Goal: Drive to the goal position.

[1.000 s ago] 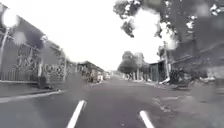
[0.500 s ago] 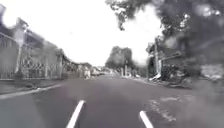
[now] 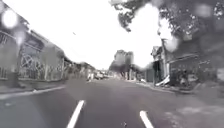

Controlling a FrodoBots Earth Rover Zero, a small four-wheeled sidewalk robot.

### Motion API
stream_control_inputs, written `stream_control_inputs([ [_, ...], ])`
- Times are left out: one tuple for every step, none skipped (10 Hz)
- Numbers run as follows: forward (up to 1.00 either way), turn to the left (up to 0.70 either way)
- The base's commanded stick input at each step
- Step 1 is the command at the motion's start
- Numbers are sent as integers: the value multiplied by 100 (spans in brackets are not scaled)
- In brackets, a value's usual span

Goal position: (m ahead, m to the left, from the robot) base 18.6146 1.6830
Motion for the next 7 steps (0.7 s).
stream_control_inputs([
  [100, -12],
  [100, -34],
  [100, -40],
  [100, -40],
  [100, -40],
  [100, -40],
  [100, -40],
])
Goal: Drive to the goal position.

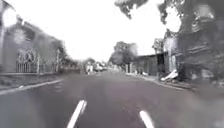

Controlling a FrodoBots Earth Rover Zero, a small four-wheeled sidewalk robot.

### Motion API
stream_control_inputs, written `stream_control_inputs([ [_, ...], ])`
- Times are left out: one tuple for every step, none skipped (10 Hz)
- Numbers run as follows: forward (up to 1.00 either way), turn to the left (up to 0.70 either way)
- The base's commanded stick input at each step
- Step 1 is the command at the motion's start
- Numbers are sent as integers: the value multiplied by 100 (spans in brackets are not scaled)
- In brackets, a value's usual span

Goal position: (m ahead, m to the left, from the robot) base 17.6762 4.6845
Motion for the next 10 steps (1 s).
stream_control_inputs([
  [100, -4],
  [100, 0],
  [100, 4],
  [100, 4],
  [100, 0],
  [100, 0],
  [100, 5],
  [100, 6],
  [100, 2],
  [100, 0],
])
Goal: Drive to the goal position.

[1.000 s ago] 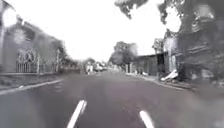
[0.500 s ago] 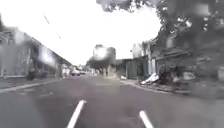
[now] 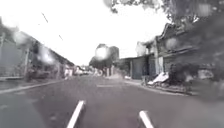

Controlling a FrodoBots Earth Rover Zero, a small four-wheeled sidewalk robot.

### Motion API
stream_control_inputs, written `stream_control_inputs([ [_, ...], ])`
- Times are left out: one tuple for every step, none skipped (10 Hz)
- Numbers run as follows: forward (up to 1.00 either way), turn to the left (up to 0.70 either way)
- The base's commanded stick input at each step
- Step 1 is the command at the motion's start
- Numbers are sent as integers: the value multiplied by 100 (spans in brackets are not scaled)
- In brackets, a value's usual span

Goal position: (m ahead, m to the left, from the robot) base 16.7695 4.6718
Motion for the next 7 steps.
stream_control_inputs([
  [100, 3],
  [100, 8],
  [100, 1],
  [100, 1],
  [100, 0],
  [100, 0],
  [100, 0],
])
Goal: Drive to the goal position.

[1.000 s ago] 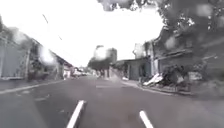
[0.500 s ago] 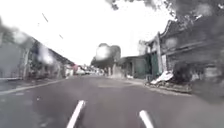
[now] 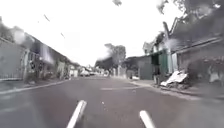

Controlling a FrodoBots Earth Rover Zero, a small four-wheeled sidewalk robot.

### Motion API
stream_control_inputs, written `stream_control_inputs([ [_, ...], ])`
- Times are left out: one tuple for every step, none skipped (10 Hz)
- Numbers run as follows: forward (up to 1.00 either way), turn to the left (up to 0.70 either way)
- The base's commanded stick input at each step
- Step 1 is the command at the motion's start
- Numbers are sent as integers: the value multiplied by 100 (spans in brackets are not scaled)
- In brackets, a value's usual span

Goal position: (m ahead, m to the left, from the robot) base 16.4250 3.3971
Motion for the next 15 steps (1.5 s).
stream_control_inputs([
  [100, 1],
  [100, 2],
  [100, 0],
  [100, 0],
  [100, 0],
  [100, 0],
  [100, 0],
  [100, 0],
  [100, 0],
  [100, 0],
  [100, 0],
  [100, 0],
  [100, 0],
  [100, 0],
  [100, 0],
])
